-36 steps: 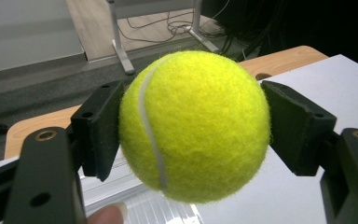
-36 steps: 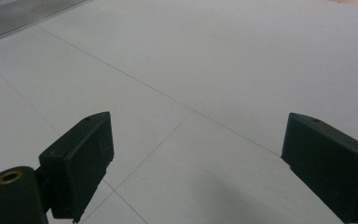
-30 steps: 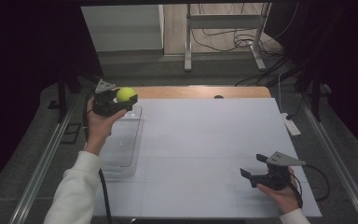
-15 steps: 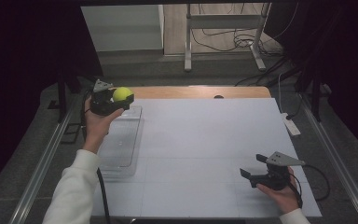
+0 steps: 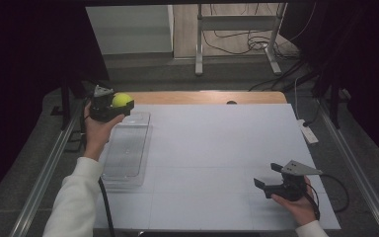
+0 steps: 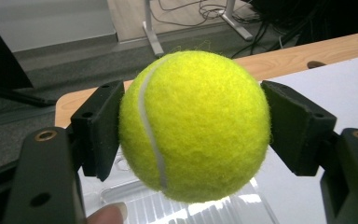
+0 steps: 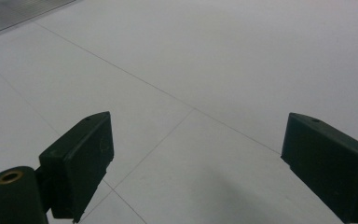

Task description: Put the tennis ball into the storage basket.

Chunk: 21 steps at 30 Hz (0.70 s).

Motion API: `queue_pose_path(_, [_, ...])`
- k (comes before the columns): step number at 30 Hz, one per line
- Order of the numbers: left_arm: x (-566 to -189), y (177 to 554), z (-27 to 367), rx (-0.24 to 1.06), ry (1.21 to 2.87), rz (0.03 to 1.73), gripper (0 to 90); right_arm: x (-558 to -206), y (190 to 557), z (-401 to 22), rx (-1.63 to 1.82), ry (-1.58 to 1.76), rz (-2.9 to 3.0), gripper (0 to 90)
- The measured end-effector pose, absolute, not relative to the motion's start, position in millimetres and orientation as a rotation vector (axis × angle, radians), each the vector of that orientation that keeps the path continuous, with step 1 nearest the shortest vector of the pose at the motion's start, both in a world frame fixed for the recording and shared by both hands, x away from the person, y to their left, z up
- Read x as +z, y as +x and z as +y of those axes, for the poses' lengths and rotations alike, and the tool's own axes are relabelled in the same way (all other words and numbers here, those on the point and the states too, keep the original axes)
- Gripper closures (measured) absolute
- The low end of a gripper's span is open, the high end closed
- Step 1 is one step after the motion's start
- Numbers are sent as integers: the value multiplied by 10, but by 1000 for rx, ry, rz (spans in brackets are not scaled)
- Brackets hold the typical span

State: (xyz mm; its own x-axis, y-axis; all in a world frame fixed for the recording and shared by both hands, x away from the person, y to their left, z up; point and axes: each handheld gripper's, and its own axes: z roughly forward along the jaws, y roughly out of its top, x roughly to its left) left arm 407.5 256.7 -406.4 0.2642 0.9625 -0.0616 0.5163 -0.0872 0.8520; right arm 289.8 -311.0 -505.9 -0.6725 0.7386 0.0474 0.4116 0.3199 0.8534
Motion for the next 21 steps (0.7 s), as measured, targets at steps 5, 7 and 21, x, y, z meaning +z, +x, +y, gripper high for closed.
queue_pose_path(5, [-4102,4117,2598,694,1731,1380,270,-5062,2902,-3110,1285,1029,2241,93])
queue_pose_path(7, [-4108,4123,2599,694,1732,1382,270,-5064,2903,-3109,1287,1028,2241,93])
queue_pose_path(21, [-4198,4176,2691,693,1743,1428,270,-5062,2903,-3114,1287,1027,2239,93])
